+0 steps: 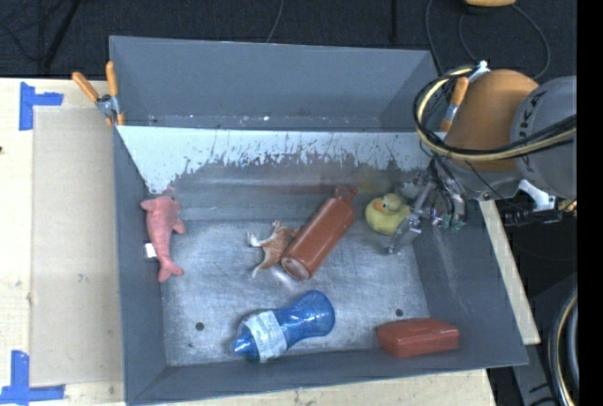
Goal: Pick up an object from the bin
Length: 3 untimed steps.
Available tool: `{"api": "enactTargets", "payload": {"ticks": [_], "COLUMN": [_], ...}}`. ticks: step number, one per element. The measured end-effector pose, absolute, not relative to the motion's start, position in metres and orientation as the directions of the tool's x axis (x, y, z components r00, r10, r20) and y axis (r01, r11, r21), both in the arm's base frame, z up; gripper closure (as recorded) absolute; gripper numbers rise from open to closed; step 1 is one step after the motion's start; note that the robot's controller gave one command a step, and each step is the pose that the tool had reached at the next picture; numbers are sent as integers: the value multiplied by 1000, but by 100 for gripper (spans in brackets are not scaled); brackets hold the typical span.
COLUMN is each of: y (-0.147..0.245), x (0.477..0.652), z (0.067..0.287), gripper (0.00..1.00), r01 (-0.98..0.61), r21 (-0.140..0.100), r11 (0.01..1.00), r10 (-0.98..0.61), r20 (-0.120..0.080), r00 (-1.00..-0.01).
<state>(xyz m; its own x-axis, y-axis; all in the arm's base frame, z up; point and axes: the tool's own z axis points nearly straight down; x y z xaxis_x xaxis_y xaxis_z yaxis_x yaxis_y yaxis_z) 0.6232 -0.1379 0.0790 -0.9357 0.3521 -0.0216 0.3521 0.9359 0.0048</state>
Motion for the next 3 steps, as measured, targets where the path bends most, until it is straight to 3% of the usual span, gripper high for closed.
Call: {"api": "enactTargets", "payload": {"ticks": [1, 2, 3], "y": [-141, -140, -140], "x": [626, 629, 629], "z": [79, 86, 86], "gripper": [0, 100, 100], "r01": [283, 351, 349], "r21": [2, 3, 2], "r11": [959, 936, 937], "r10": [283, 351, 349], "r20": [-18, -22, -22], "r00": [-959, -936, -937]}}
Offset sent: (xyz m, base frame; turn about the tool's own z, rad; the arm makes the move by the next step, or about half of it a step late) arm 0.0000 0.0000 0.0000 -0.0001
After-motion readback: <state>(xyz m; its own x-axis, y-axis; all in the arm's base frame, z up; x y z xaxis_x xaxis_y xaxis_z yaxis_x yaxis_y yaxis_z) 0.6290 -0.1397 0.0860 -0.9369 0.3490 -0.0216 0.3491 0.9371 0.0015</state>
